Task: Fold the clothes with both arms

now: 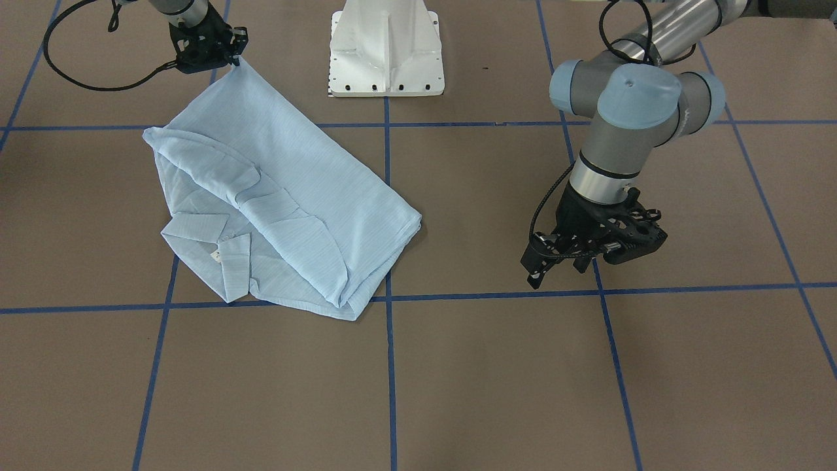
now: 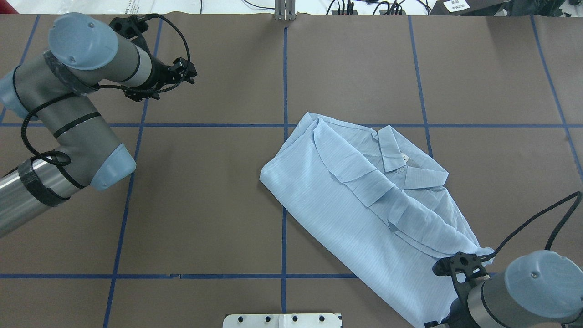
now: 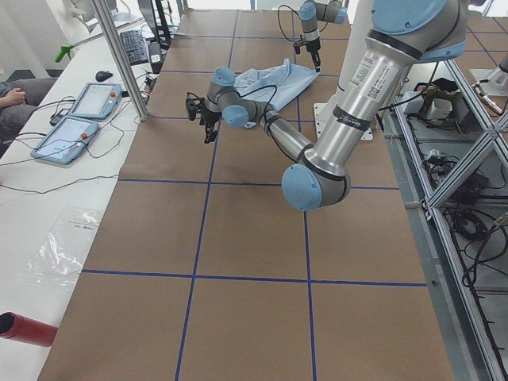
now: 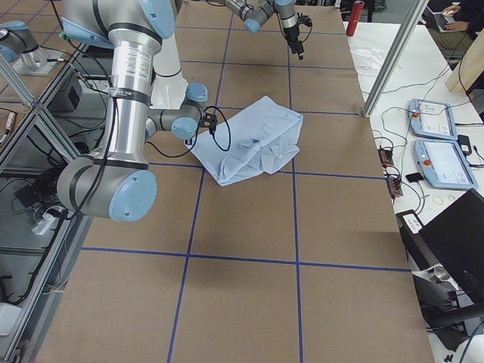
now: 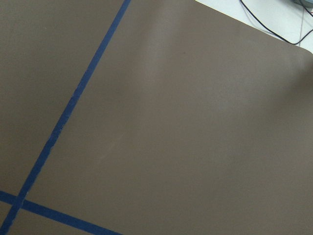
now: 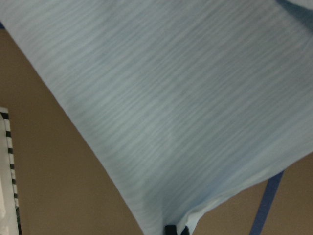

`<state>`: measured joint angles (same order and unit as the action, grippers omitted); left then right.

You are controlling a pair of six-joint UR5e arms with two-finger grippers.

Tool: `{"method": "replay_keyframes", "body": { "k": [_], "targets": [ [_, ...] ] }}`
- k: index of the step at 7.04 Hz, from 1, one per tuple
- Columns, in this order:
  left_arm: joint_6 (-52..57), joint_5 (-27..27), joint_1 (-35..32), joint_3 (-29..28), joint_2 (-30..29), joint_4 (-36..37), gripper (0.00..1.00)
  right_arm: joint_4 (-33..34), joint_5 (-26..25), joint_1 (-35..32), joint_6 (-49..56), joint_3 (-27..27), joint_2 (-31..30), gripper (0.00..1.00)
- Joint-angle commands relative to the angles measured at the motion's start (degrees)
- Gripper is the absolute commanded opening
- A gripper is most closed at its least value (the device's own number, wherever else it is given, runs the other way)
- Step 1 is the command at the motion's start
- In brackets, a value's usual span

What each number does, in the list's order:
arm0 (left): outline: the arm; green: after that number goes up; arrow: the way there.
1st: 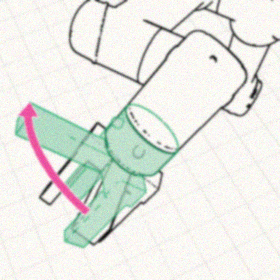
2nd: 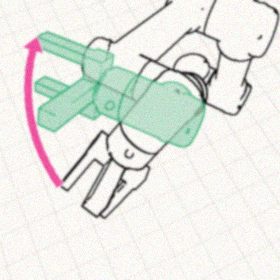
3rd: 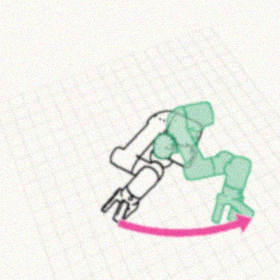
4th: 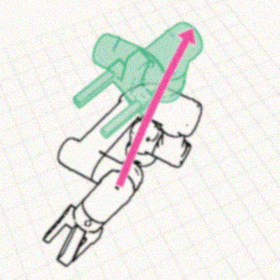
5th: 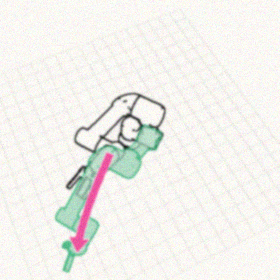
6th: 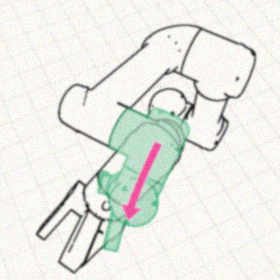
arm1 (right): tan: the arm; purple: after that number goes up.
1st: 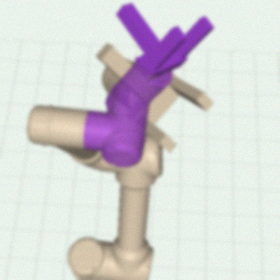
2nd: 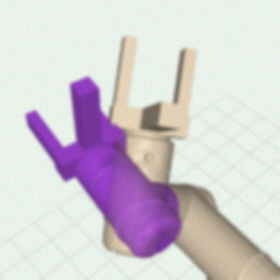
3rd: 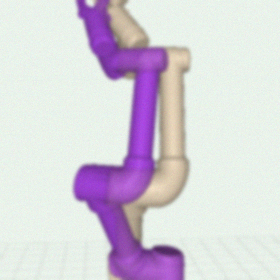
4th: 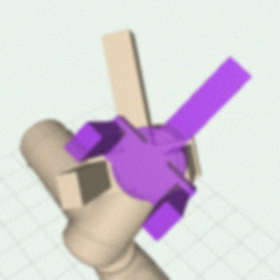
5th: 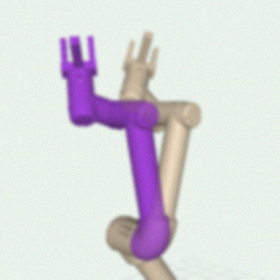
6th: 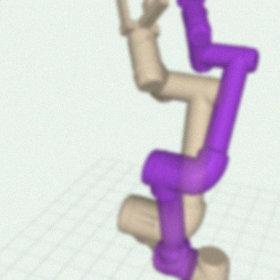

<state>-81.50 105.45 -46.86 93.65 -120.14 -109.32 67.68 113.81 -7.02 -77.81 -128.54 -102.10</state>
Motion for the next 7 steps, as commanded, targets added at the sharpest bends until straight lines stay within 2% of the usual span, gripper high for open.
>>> {"method": "replay_keyframes", "body": {
  "k": [1,3,4,5,7],
  "targets": [
    [-0.1,0.1,4.5,1.5,0.1,0.0,0.99,-0.1,-0.7,-1.8,-0.5,-0.3,2.5,1.0],
    [-4.2,0.1,12.6,2.7,-0.9,0.0,0.99,0.0,-0.7,-11.9,-0.5,0.0,8.1,1.0],
    [-7.1,0.1,14.3,1.9,-3.0,0.1,0.99,-0.1,-0.7,-16.4,-0.4,0.0,8.4,1.0],
    [-8.5,-0.2,15.7,-0.8,-4.8,-0.1,0.94,-0.1,-0.7,-19.7,0.1,0.2,8.5,1.0],
    [-8.1,-0.1,15.7,-10.3,-11.7,-1.5,0.92,0.0,-1.0,-23.2,0.3,2.8,11.1,1.0]
  ]
}}
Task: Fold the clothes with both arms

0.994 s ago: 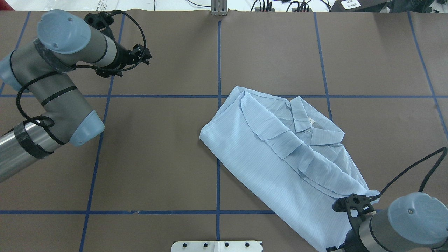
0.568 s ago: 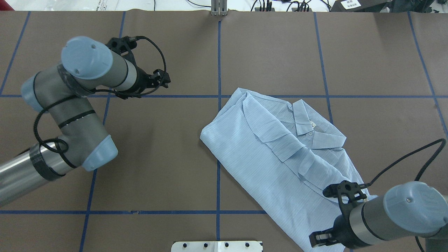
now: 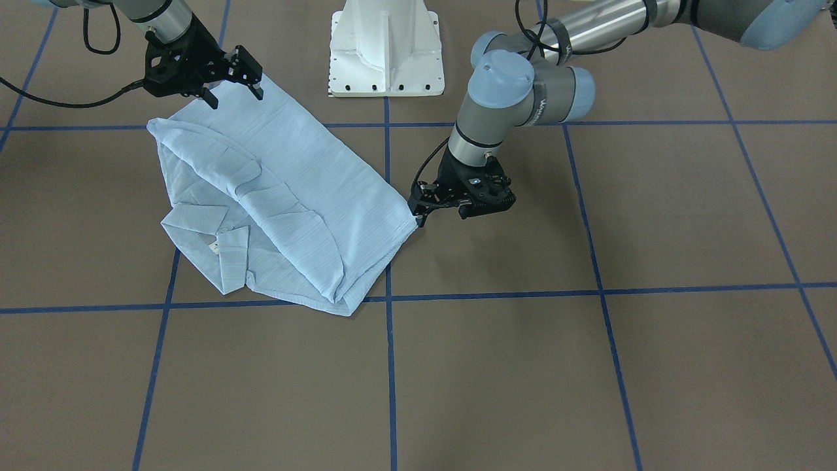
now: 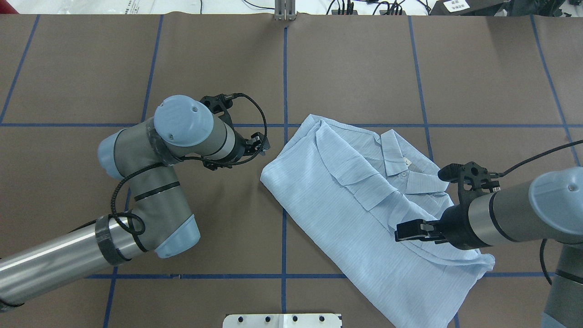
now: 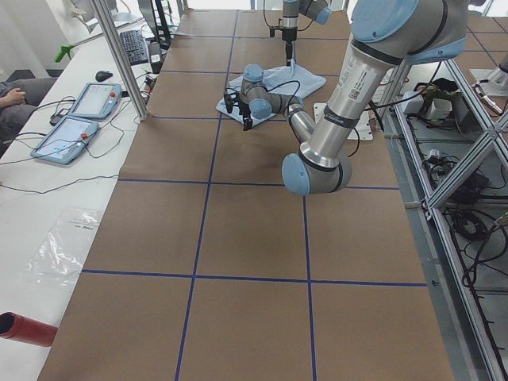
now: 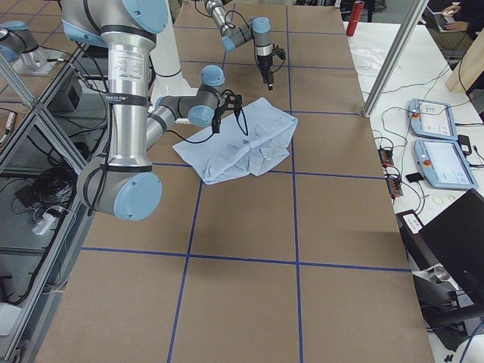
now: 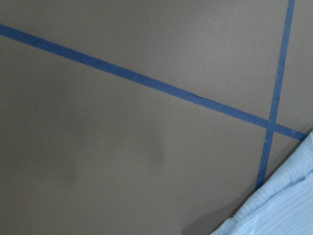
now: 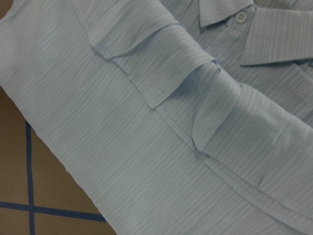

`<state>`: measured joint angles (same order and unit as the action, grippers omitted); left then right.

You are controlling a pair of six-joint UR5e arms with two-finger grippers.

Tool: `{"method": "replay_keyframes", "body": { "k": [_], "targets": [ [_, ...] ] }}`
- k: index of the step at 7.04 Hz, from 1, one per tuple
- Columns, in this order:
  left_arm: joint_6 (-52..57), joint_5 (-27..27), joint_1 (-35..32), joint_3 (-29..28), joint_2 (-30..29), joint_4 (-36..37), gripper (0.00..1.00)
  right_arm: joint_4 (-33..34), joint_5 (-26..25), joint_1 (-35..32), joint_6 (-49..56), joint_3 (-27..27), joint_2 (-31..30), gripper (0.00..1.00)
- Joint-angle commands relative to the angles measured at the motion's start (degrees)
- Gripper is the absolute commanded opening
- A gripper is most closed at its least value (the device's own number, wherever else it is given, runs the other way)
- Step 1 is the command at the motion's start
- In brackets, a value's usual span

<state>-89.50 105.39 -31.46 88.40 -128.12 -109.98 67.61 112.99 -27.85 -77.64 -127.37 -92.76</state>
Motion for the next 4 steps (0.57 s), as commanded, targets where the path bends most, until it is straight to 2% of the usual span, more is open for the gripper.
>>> {"method": "replay_keyframes", "body": {
  "k": [1,4],
  "targets": [
    [0.0,0.0,0.6,-5.5,-4.0,-2.1,0.89,0.1,-0.2,-3.1,0.1,2.0,1.9,1.0],
    [0.1,0.1,2.2,-4.9,-3.8,-2.3,0.74,0.2,-0.1,-3.8,0.1,2.0,1.9,1.0]
  ]
}}
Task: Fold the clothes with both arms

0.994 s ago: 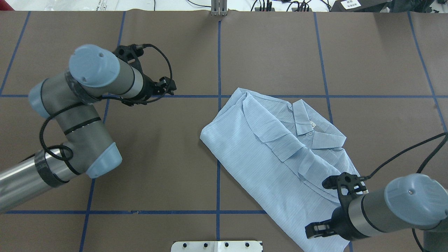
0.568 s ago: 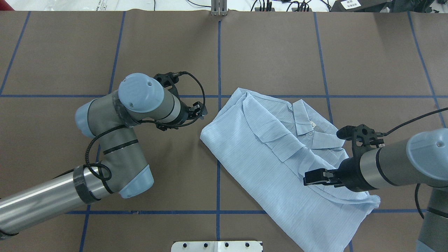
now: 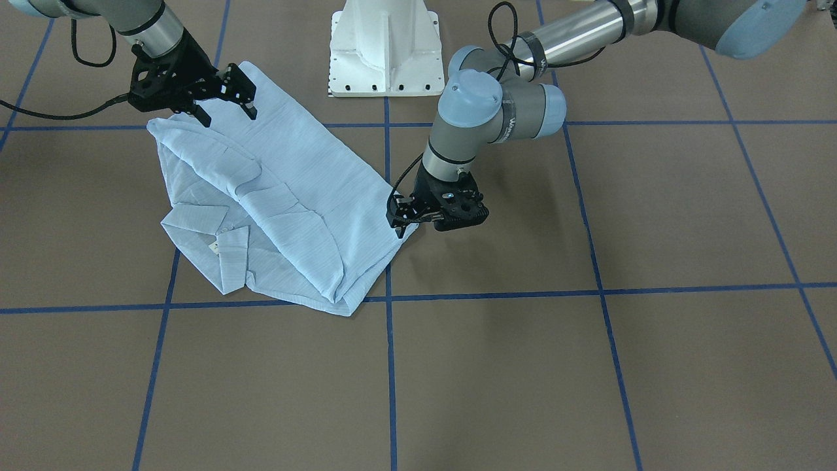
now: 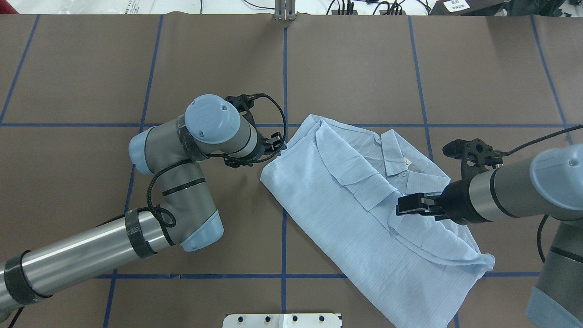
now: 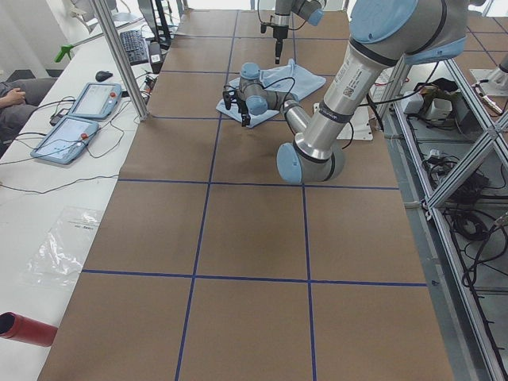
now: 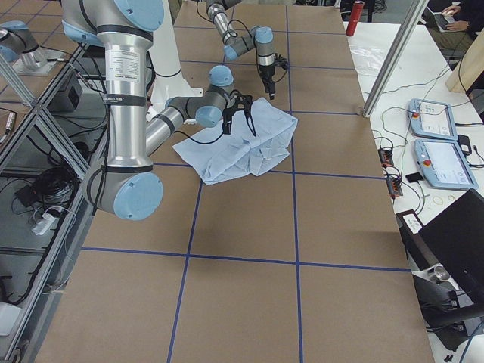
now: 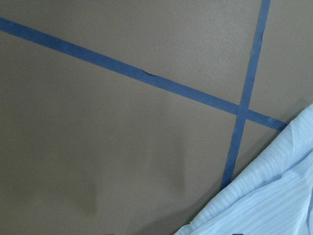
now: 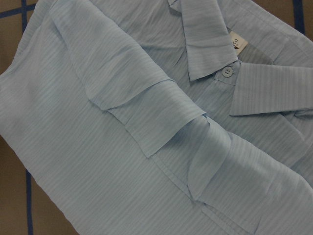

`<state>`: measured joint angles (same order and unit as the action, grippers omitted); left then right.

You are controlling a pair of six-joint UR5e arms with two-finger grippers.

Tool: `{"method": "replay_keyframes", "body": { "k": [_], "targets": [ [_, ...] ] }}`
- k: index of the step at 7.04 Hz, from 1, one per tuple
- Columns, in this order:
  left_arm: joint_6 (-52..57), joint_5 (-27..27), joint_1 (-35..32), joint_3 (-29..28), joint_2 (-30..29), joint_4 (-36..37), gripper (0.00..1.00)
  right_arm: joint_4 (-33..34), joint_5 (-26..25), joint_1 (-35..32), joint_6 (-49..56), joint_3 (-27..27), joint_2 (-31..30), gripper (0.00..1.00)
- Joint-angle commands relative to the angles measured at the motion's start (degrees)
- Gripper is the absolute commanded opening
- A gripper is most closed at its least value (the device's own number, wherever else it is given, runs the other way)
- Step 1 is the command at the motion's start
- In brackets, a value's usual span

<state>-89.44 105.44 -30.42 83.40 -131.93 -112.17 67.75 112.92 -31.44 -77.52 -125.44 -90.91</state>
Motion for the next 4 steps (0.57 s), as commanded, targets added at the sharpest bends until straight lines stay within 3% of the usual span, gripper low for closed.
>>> {"method": "replay_keyframes", "body": {
  "k": [1,3,4],
  "targets": [
    [0.1,0.0,1.3,0.1,-0.1,-0.2,0.68,0.0,0.0,-0.3,0.0,-0.1,0.0,1.0],
    [0.0,0.1,1.9,0.3,-0.1,-0.1,0.56,0.1,0.0,-0.5,0.0,-0.1,-0.1,1.0],
    [-0.1,0.2,1.9,0.3,0.1,0.0,0.38,0.1,0.0,-0.6,0.0,-0.1,-0.1,1.0]
  ]
}}
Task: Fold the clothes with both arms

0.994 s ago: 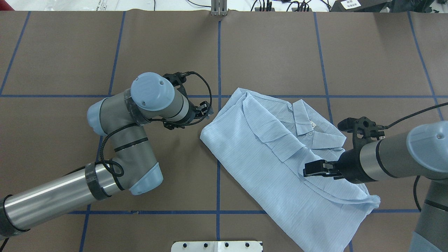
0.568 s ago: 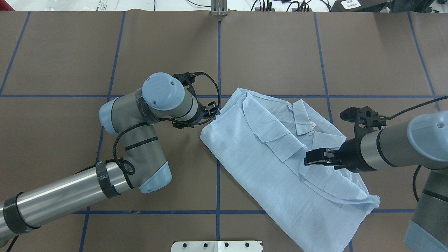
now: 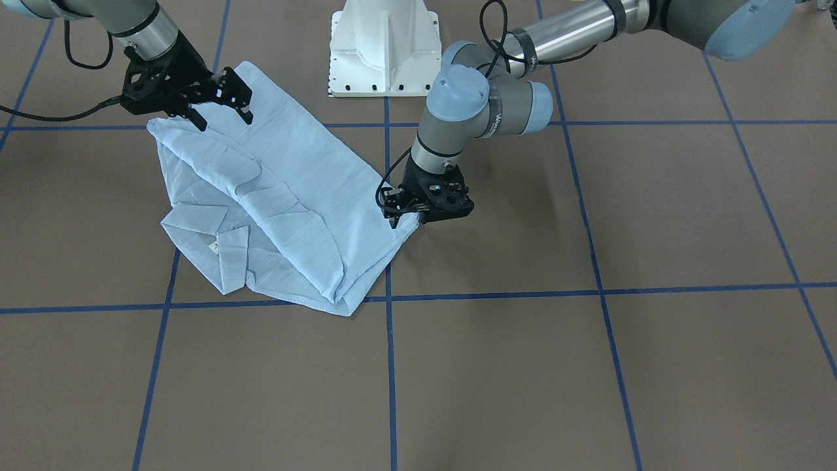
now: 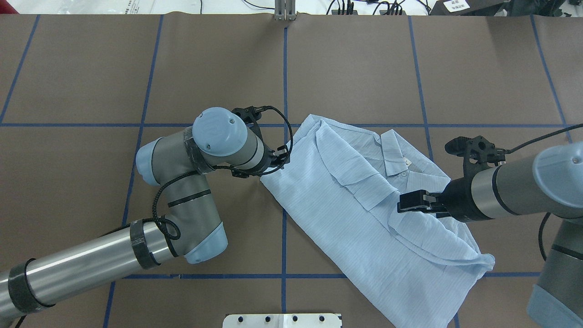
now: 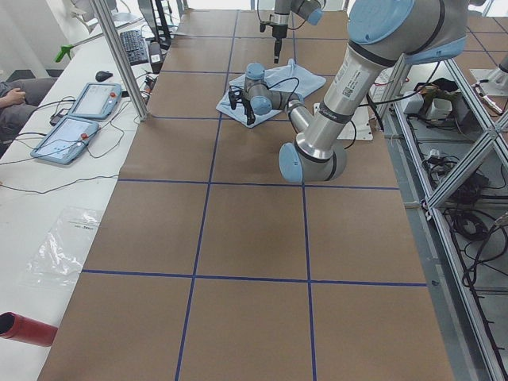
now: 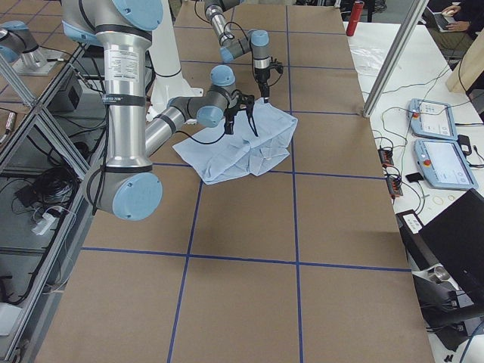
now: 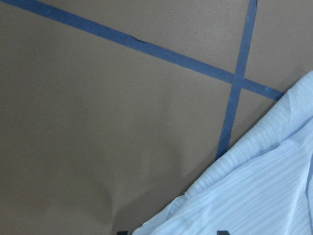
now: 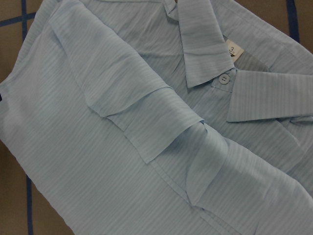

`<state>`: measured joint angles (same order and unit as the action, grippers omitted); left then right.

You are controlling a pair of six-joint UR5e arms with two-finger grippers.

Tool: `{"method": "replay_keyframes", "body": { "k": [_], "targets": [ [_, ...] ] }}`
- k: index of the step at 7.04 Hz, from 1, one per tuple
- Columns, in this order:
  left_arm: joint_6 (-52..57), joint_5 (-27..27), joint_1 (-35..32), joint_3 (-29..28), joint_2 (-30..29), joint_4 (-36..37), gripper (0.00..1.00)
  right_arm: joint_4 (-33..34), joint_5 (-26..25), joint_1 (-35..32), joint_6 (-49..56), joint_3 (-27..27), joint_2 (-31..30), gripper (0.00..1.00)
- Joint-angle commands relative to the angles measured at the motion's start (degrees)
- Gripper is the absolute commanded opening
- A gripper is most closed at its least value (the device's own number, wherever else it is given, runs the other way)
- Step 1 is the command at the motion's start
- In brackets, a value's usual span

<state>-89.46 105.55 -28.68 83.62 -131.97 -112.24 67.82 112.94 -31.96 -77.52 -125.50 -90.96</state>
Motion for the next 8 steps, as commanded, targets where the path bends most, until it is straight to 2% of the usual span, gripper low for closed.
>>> {"method": "replay_keyframes", "body": {
  "k": [1,2,3,4,6,7,8],
  "targets": [
    [-0.3,0.2,0.0,0.3,0.3,0.4,0.14,0.0,0.0,-0.2,0.0,-0.1,0.0,1.0],
    [-0.3,0.2,-0.1,2.4,1.1,0.7,0.0,0.0,0.0,-0.2,0.0,-0.1,0.0,1.0],
    [-0.3,0.3,-0.1,6.5,3.8,1.5,0.0,0.0,0.0,-0.5,0.0,-0.1,0.0,1.0],
    [-0.1,0.2,-0.7,7.5,4.0,3.7,0.0,0.0,0.1,-0.8,0.0,-0.1,0.0,1.0],
    [0.6,-0.3,-4.1,6.6,3.6,5.0,0.0,0.1,0.1,-1.5,-0.1,-0.1,0.1,1.0],
    [1.7,-0.5,-5.2,4.5,2.9,4.8,0.0,0.0,0.3,-2.5,-0.2,-0.2,0.1,1.0],
    [3.7,-3.3,-6.5,1.0,0.4,4.1,0.0,0.1,0.4,-3.4,-0.2,-0.1,0.3,1.0]
  ]
}}
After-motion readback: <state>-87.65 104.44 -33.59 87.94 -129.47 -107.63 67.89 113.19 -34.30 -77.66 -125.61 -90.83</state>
